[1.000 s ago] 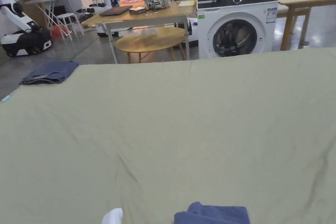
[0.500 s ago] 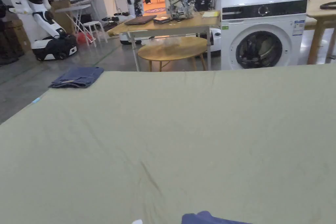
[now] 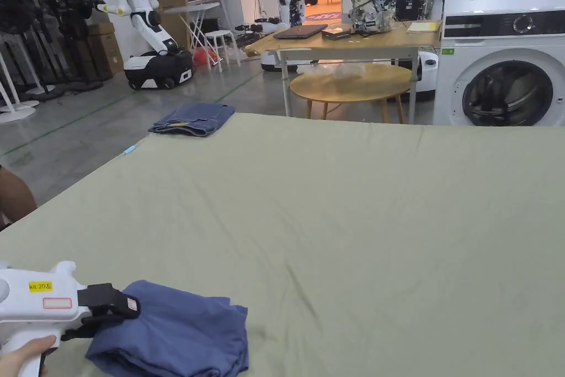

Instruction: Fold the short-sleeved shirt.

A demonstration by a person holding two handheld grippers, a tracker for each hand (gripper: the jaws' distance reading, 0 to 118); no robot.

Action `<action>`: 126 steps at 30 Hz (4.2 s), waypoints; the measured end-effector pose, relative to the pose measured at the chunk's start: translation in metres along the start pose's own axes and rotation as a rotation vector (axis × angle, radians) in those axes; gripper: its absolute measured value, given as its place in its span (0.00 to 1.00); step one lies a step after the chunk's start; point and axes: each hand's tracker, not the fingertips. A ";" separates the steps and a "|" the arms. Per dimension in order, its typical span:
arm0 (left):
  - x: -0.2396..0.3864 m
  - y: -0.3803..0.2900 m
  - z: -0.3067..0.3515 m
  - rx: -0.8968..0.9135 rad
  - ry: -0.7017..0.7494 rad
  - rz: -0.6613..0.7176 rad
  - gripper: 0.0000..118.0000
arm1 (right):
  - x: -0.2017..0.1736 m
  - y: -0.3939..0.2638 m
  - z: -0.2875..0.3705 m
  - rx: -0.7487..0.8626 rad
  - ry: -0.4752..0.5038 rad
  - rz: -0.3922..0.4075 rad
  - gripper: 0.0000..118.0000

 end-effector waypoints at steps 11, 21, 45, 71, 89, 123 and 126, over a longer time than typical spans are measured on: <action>0.126 -0.039 0.125 0.593 -0.043 -0.504 0.45 | -0.020 0.066 0.060 0.366 -0.149 0.197 0.00; 0.281 -0.159 0.109 0.833 -0.320 -0.787 0.25 | -0.065 0.097 0.129 0.735 -0.243 0.313 0.00; 0.303 -0.207 0.107 0.843 -0.163 -0.754 0.00 | -0.074 0.075 0.131 0.813 -0.342 0.367 0.00; 0.305 -0.211 0.109 0.880 -0.182 -0.719 0.70 | -0.090 0.069 0.144 0.914 -0.356 0.373 0.88; 0.305 -0.210 0.112 0.875 -0.213 -0.691 0.74 | -0.097 0.085 0.134 0.800 -0.369 0.279 0.88; 0.309 -0.209 0.110 0.820 -0.249 -0.675 0.74 | -0.096 0.097 0.138 0.710 -0.307 0.126 0.88; 0.308 -0.209 0.110 0.820 -0.251 -0.674 0.74 | -0.098 0.093 0.138 0.736 -0.280 0.138 0.88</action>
